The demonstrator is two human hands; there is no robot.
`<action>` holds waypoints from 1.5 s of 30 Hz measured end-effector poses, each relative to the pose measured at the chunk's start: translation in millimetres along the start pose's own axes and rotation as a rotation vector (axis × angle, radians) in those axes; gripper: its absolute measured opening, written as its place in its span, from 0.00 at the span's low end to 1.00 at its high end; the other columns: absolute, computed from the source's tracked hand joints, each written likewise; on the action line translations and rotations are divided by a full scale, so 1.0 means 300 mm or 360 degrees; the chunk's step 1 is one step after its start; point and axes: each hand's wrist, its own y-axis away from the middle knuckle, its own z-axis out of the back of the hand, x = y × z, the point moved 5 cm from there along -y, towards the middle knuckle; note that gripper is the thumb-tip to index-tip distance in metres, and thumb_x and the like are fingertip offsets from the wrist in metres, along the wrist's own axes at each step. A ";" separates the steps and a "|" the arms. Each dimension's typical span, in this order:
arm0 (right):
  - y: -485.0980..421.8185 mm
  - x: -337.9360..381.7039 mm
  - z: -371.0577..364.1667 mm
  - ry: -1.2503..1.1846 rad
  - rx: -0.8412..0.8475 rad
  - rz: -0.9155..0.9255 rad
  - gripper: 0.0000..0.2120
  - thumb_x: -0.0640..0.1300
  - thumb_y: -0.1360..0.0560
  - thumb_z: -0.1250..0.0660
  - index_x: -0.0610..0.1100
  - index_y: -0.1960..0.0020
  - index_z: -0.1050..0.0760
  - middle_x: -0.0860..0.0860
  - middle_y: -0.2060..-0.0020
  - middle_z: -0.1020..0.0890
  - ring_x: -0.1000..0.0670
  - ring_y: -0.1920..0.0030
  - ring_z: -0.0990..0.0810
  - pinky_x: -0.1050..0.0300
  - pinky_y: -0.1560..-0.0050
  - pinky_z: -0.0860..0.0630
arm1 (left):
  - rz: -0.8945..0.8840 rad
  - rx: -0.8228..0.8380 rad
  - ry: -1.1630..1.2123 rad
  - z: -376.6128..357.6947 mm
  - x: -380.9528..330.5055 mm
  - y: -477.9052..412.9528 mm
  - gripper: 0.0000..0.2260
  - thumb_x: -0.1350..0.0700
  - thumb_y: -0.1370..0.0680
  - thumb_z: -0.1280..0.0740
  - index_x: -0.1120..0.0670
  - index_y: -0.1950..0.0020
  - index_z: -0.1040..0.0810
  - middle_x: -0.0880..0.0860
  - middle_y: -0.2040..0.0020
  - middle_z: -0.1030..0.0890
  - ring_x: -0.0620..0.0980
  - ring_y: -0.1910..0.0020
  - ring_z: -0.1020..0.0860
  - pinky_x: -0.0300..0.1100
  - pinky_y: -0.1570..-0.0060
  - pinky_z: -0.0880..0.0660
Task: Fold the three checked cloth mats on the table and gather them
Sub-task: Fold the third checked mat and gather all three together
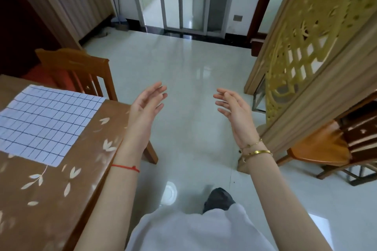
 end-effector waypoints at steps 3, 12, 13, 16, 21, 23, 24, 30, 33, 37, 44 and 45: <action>-0.143 0.002 -0.023 0.0007 0.0023 0.0015 0.12 0.44 0.18 0.42 0.43 0.40 0.22 0.46 0.45 0.18 0.51 0.48 0.22 0.54 0.43 0.26 | 0.0000 -0.0047 -0.0008 -0.018 0.013 -0.133 0.15 0.59 0.19 0.35 0.54 0.31 0.24 0.50 0.37 0.19 0.46 0.38 0.21 0.49 0.32 0.28; -0.679 0.029 -0.114 0.0045 0.0219 -0.0021 0.12 0.45 0.18 0.42 0.45 0.41 0.21 0.46 0.44 0.17 0.52 0.48 0.21 0.54 0.42 0.25 | -0.0005 -0.0264 0.0016 -0.097 0.018 -0.579 0.15 0.59 0.19 0.35 0.55 0.32 0.24 0.51 0.37 0.19 0.47 0.38 0.20 0.51 0.31 0.29; -0.743 0.042 -0.131 0.0049 0.0250 -0.0030 0.12 0.45 0.18 0.42 0.45 0.41 0.21 0.46 0.44 0.17 0.52 0.48 0.21 0.54 0.42 0.25 | -0.0009 -0.0299 0.0010 -0.107 0.005 -0.631 0.15 0.59 0.19 0.35 0.55 0.32 0.24 0.51 0.37 0.19 0.46 0.38 0.20 0.50 0.31 0.29; -0.935 0.075 -0.192 0.0045 0.0351 -0.0045 0.11 0.45 0.18 0.41 0.47 0.43 0.21 0.47 0.45 0.17 0.52 0.49 0.21 0.55 0.43 0.25 | -0.0054 -0.0391 -0.0002 -0.128 -0.027 -0.791 0.15 0.59 0.19 0.35 0.54 0.32 0.24 0.50 0.37 0.19 0.46 0.39 0.20 0.50 0.32 0.28; -1.223 0.124 -0.328 0.0077 0.0521 -0.0042 0.12 0.45 0.18 0.41 0.45 0.41 0.21 0.47 0.45 0.17 0.52 0.49 0.21 0.55 0.44 0.26 | -0.0085 -0.0566 0.0010 -0.116 -0.056 -1.003 0.15 0.60 0.19 0.36 0.54 0.31 0.25 0.51 0.38 0.19 0.46 0.39 0.20 0.49 0.33 0.27; -1.314 0.134 -0.398 0.0083 0.0603 -0.0056 0.12 0.44 0.18 0.42 0.44 0.41 0.21 0.47 0.45 0.17 0.52 0.49 0.21 0.55 0.44 0.26 | -0.0078 -0.0644 0.0031 -0.090 -0.061 -1.062 0.15 0.60 0.19 0.36 0.55 0.31 0.25 0.51 0.37 0.19 0.46 0.39 0.20 0.49 0.32 0.28; -1.356 0.135 -0.436 0.0089 0.0646 -0.0063 0.12 0.45 0.18 0.42 0.44 0.40 0.21 0.47 0.45 0.17 0.52 0.49 0.21 0.55 0.43 0.25 | -0.0072 -0.0686 0.0036 -0.073 -0.062 -1.090 0.16 0.60 0.19 0.36 0.54 0.31 0.25 0.51 0.37 0.19 0.46 0.39 0.20 0.49 0.32 0.28; -1.563 0.090 -0.686 0.0145 0.0926 -0.0085 0.13 0.45 0.18 0.42 0.44 0.40 0.21 0.46 0.44 0.17 0.52 0.48 0.21 0.56 0.45 0.25 | -0.0081 -0.0954 0.0064 0.054 -0.062 -1.232 0.16 0.59 0.20 0.35 0.54 0.32 0.25 0.50 0.38 0.19 0.46 0.39 0.20 0.50 0.32 0.28; -1.650 0.054 -0.836 0.0177 0.1040 -0.0109 0.12 0.45 0.18 0.42 0.44 0.41 0.21 0.46 0.45 0.17 0.52 0.49 0.21 0.55 0.45 0.25 | -0.0082 -0.1070 0.0073 0.141 -0.056 -1.313 0.16 0.58 0.19 0.34 0.53 0.31 0.25 0.49 0.37 0.19 0.45 0.38 0.20 0.49 0.32 0.28; -1.757 0.017 -1.072 0.0205 0.1218 -0.0111 0.12 0.44 0.18 0.41 0.45 0.42 0.21 0.46 0.45 0.17 0.52 0.49 0.21 0.58 0.46 0.25 | -0.0128 -0.1223 0.0139 0.279 -0.063 -1.429 0.15 0.59 0.20 0.34 0.52 0.32 0.24 0.50 0.37 0.19 0.46 0.38 0.21 0.50 0.31 0.29; -1.899 0.025 -1.520 0.0214 0.1479 -0.0092 0.12 0.44 0.18 0.42 0.45 0.41 0.21 0.46 0.45 0.17 0.52 0.49 0.21 0.58 0.46 0.25 | -0.0215 -0.1432 0.0146 0.545 -0.152 -1.641 0.17 0.57 0.20 0.34 0.53 0.31 0.25 0.48 0.38 0.19 0.45 0.38 0.21 0.49 0.32 0.28; -1.918 0.023 -1.586 0.0217 0.1511 -0.0099 0.12 0.44 0.18 0.41 0.45 0.42 0.21 0.46 0.45 0.17 0.52 0.49 0.21 0.58 0.46 0.25 | -0.0229 -0.1460 0.0137 0.588 -0.167 -1.673 0.17 0.57 0.19 0.35 0.53 0.31 0.25 0.49 0.38 0.19 0.45 0.38 0.21 0.50 0.32 0.28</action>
